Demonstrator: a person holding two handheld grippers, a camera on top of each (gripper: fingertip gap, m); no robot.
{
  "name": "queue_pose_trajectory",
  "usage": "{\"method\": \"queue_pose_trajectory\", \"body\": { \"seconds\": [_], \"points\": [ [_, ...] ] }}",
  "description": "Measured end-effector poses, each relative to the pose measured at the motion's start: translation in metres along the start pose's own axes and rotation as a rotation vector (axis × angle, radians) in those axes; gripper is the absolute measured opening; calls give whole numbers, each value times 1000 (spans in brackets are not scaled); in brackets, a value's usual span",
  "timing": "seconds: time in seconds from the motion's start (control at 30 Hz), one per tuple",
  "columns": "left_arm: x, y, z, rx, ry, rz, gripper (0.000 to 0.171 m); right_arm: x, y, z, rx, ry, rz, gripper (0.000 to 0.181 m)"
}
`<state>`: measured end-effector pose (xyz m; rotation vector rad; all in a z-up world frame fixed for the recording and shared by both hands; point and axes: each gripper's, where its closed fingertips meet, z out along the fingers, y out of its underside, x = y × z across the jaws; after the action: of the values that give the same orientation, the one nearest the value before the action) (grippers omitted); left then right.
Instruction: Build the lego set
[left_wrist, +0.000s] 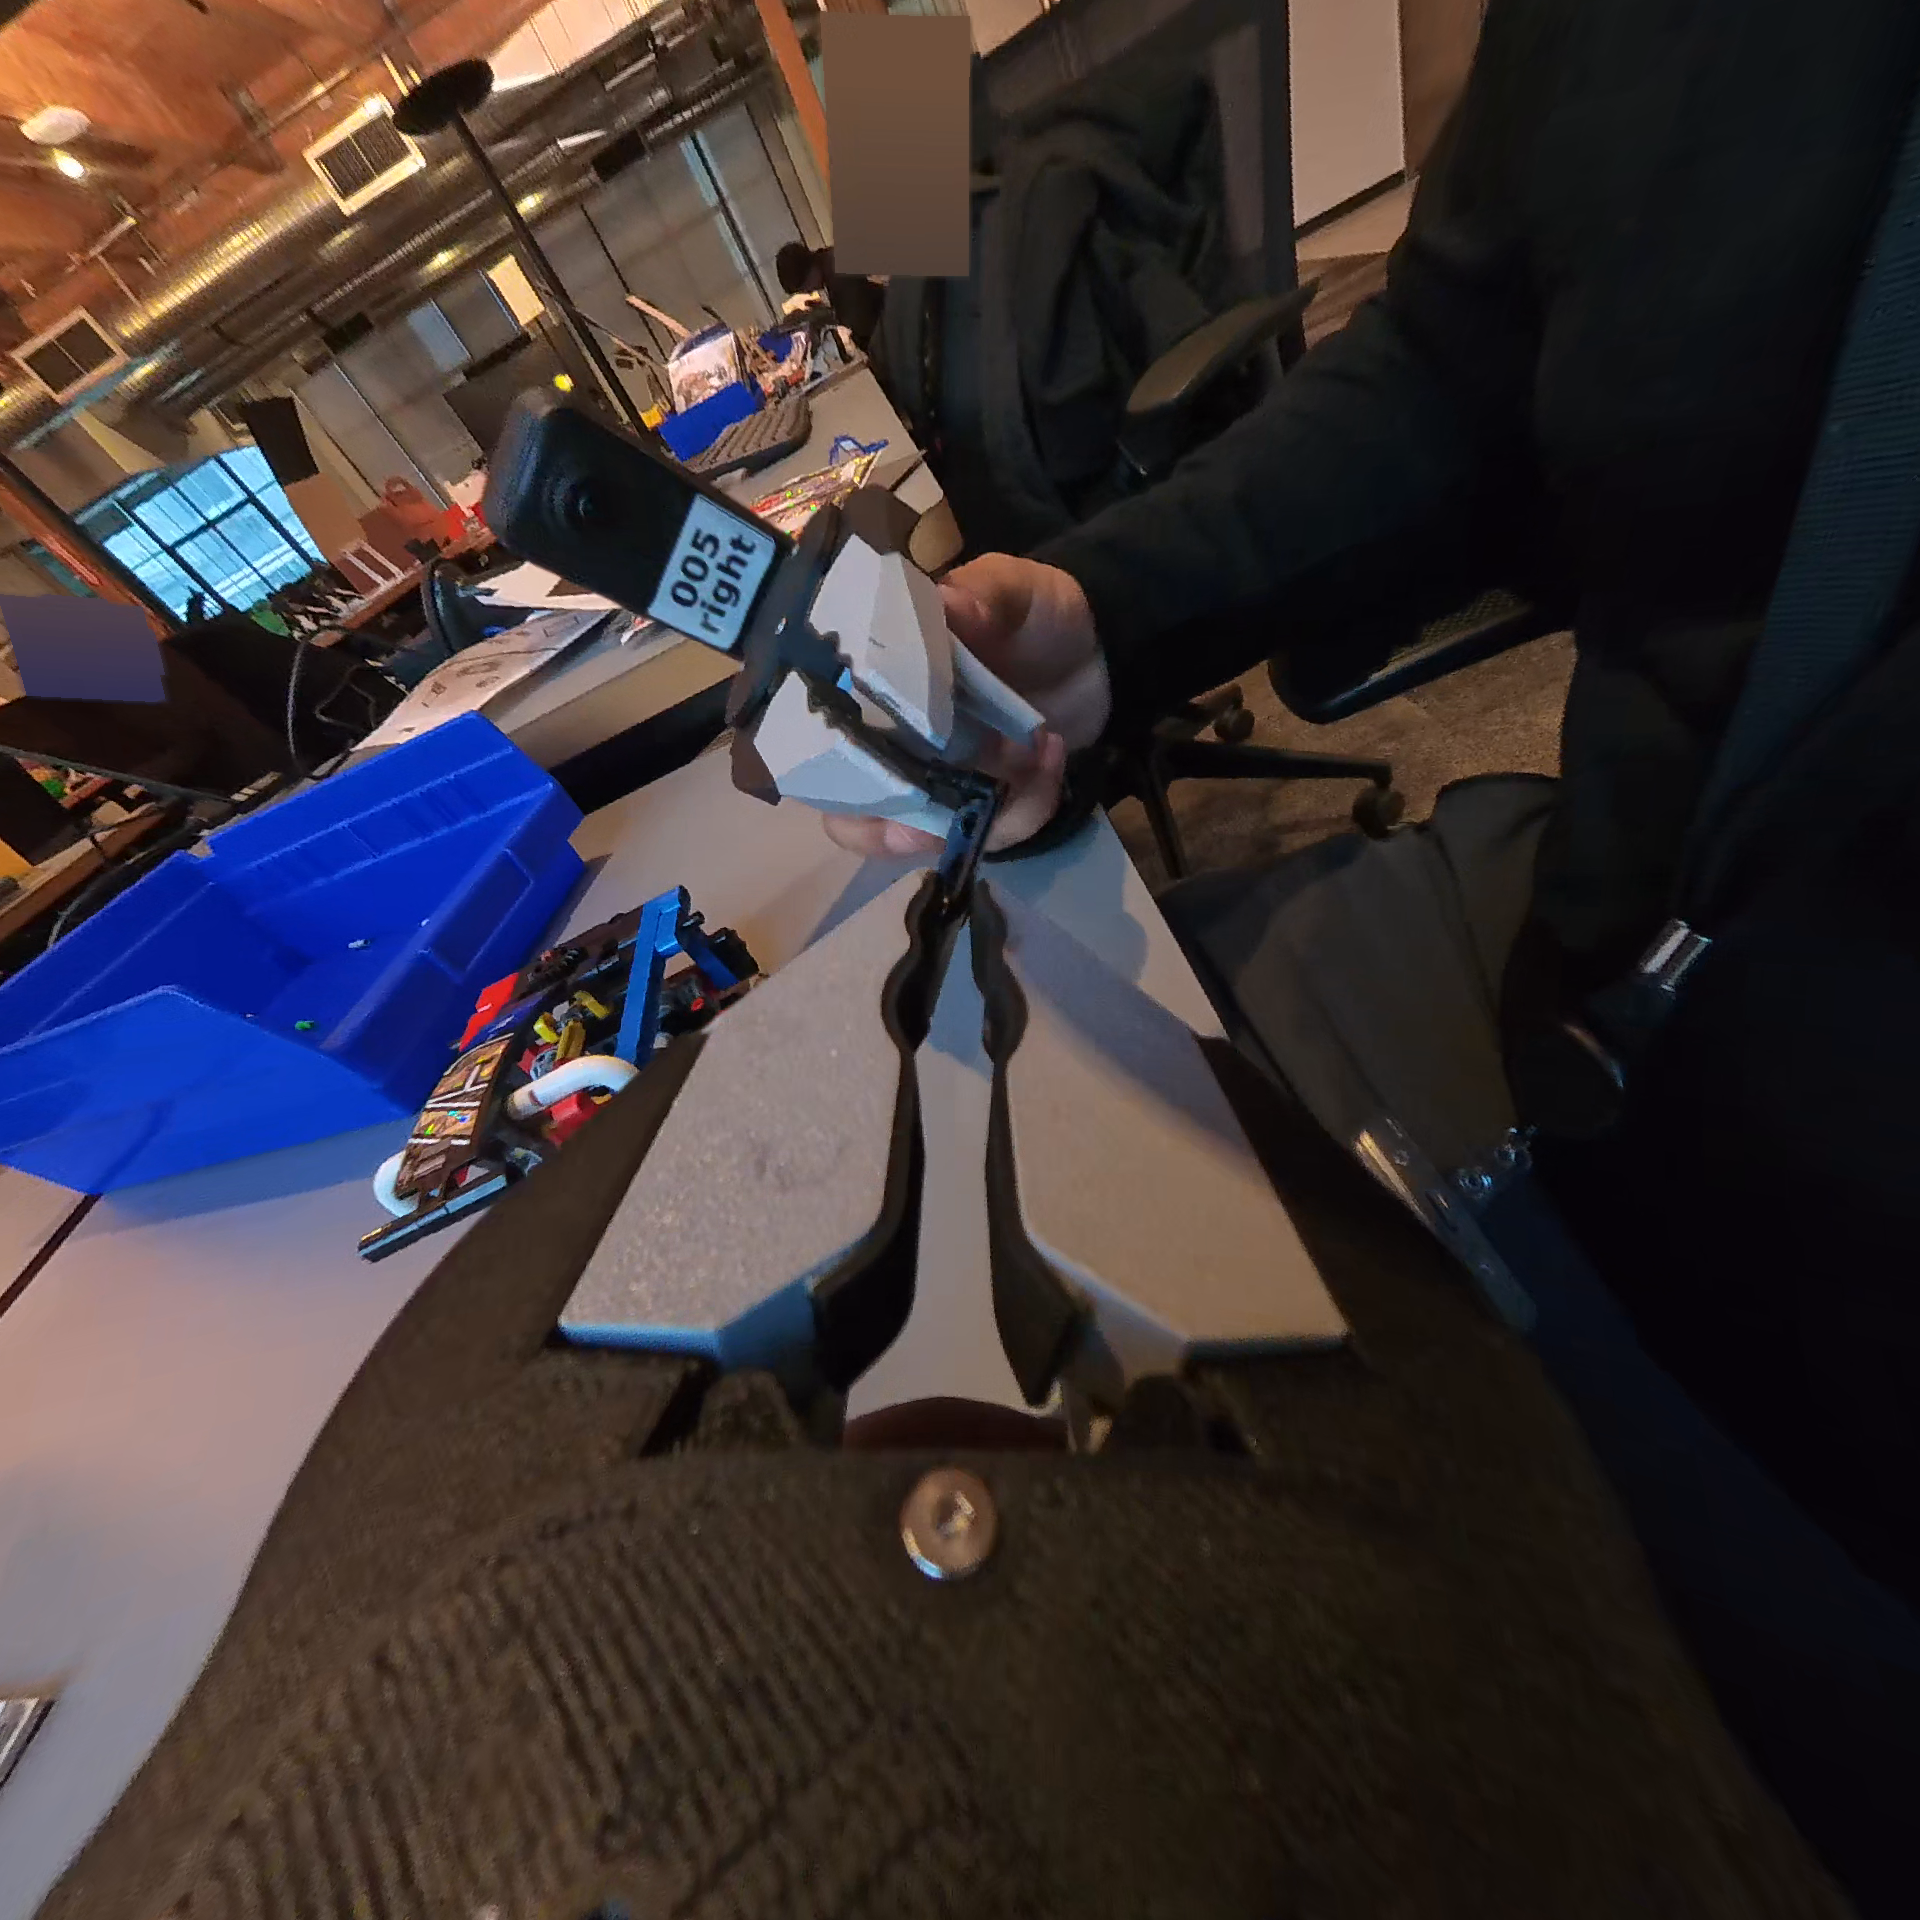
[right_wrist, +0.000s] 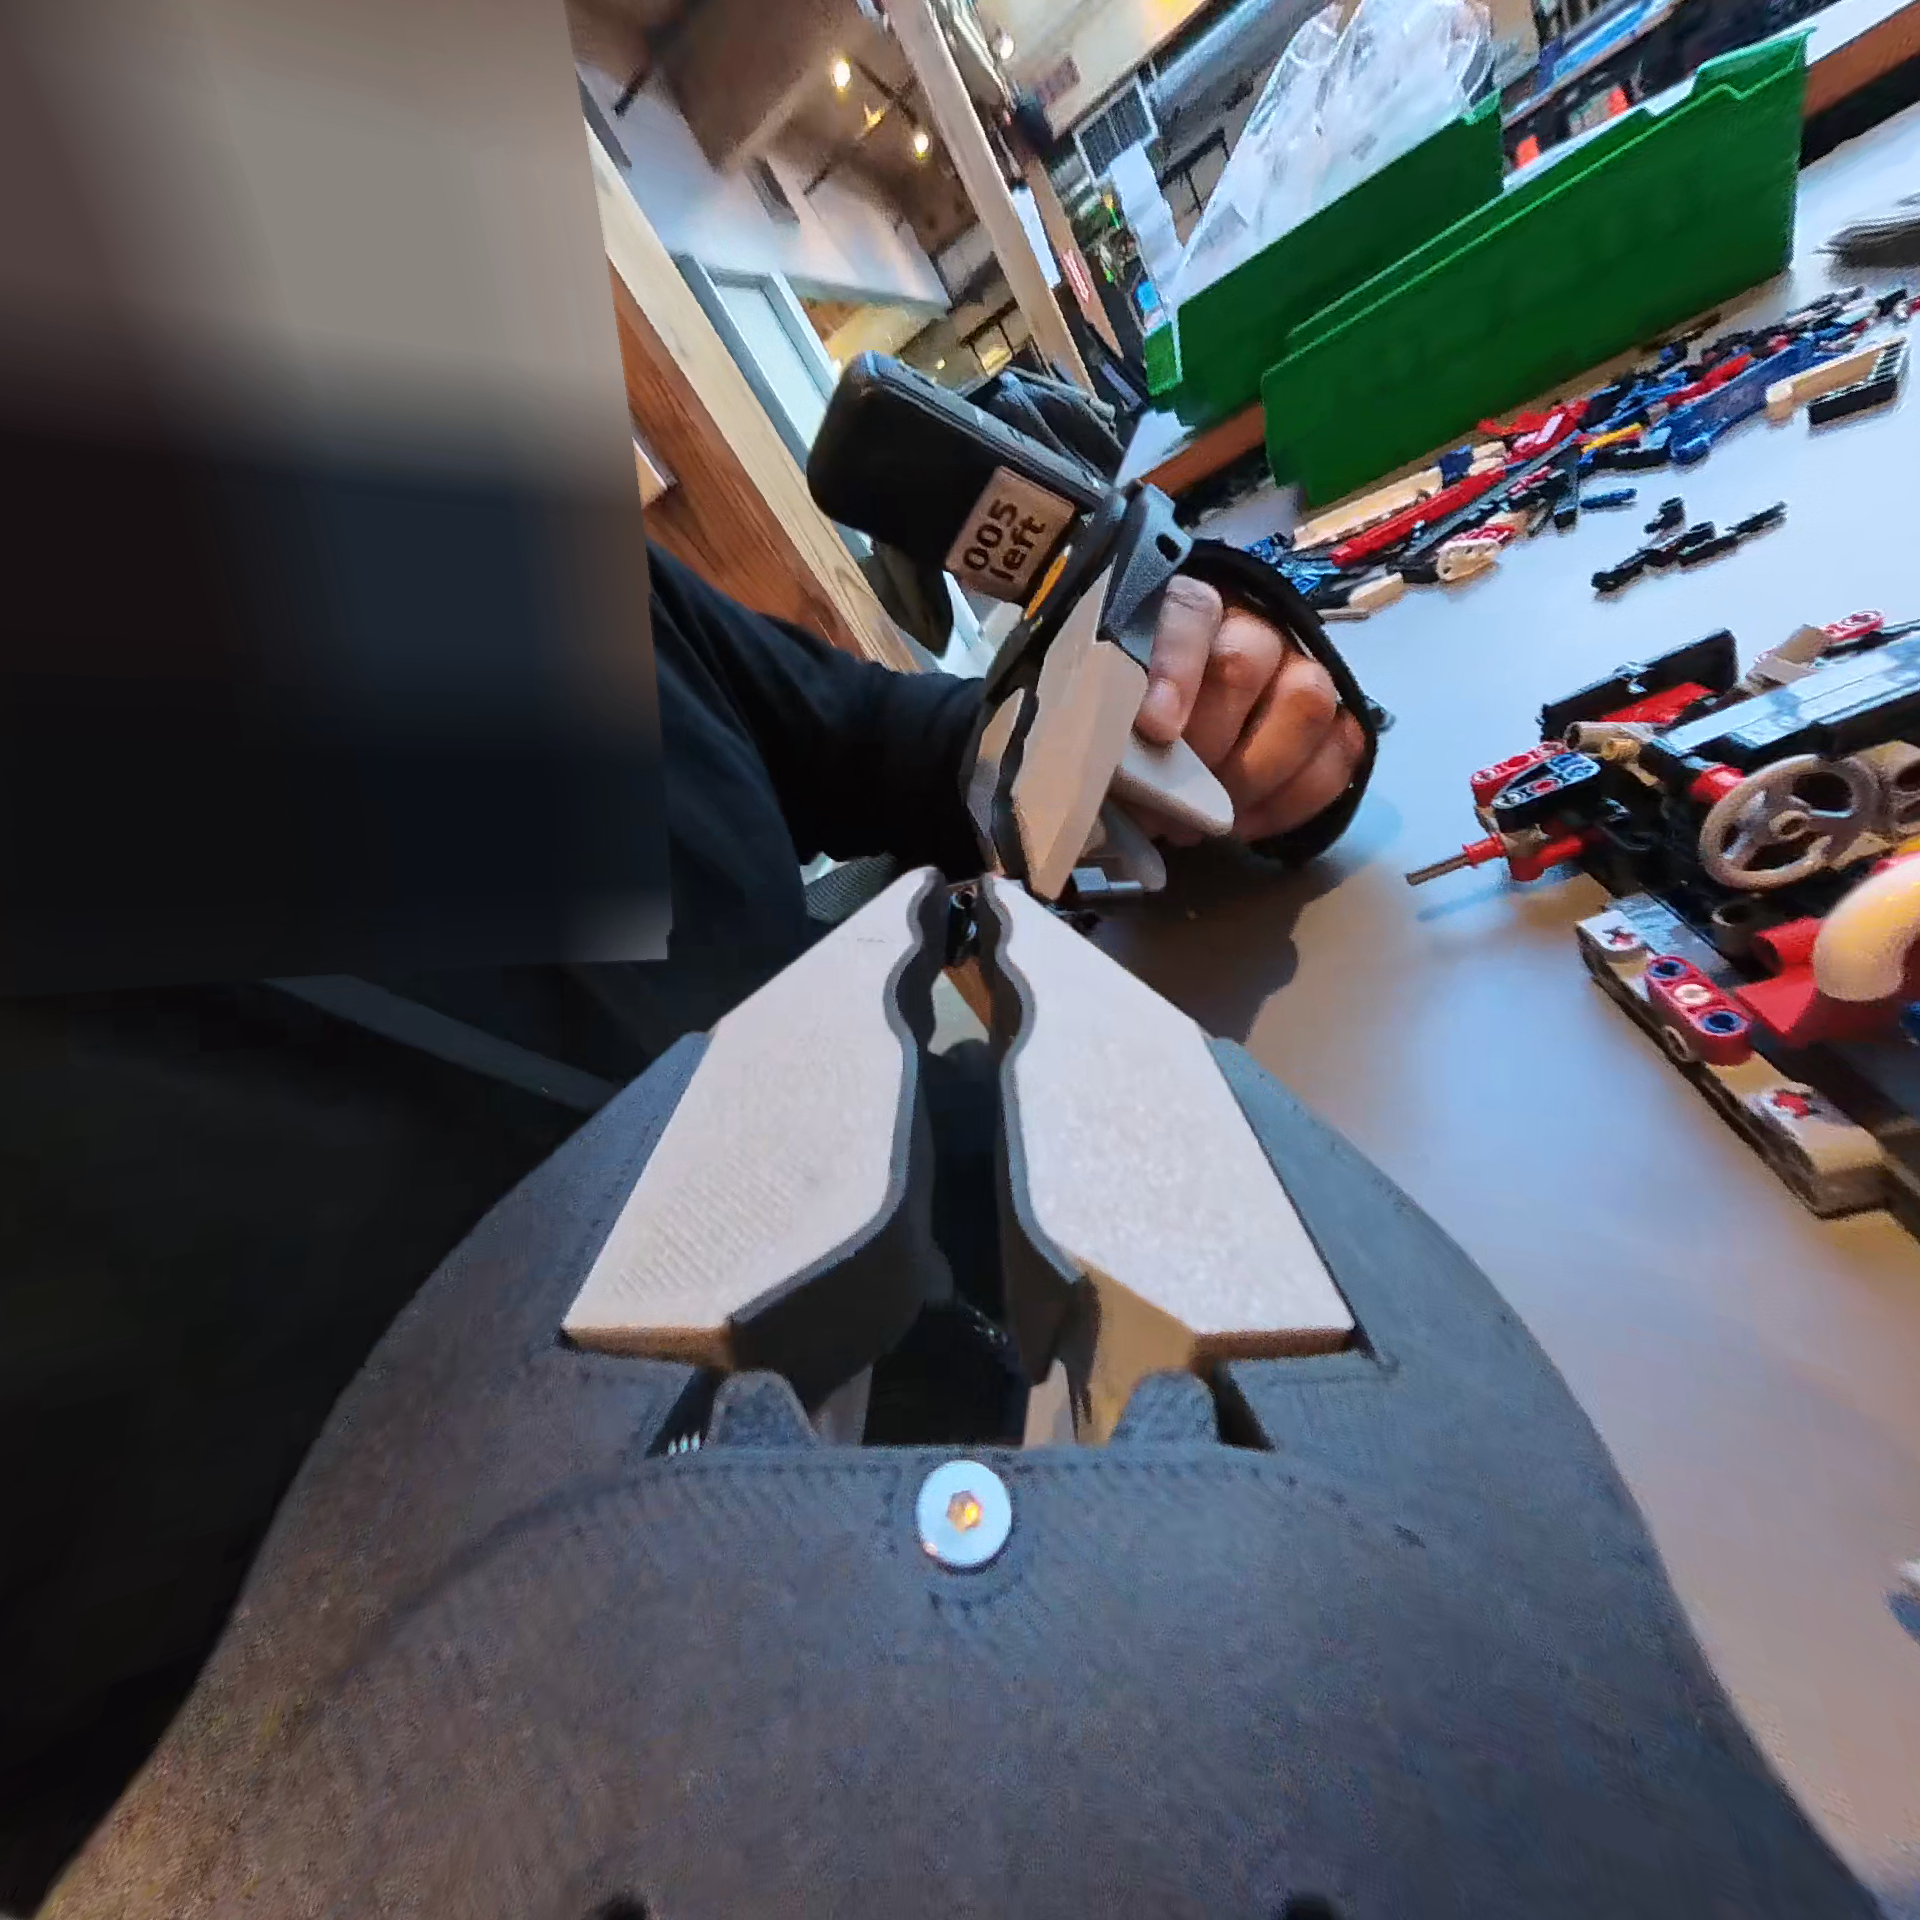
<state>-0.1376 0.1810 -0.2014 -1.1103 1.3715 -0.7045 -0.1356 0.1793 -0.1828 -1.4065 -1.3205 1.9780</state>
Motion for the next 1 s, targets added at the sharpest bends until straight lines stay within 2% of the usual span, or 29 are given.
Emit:
{"method": "queue_pose_trajectory", "body": {
  "seconds": [0.23, 0.5, 0.57, 0.77, 1.0],
  "points": [
    [-2, -4, -4, 11, -23, 10, 1, -2, -5, -1, 46, -5, 13, 1],
    [-2, -4, -4, 1, -29, 12, 1, -2, 0, 1, 19, -2, -5, 5],
    [-2, -4, -4, 3, -29, 11, 1, -1, 0, 1, 16, 9, -16, 0],
    [-3, -3, -4, 1, -28, 6, 1, -1, -2, 0, 38, -8, 4, 5],
    [-2, -1, -3, -1, -25, 11, 1, 1, -3, 1, 35, -2, -2, 0]
  ]
}}
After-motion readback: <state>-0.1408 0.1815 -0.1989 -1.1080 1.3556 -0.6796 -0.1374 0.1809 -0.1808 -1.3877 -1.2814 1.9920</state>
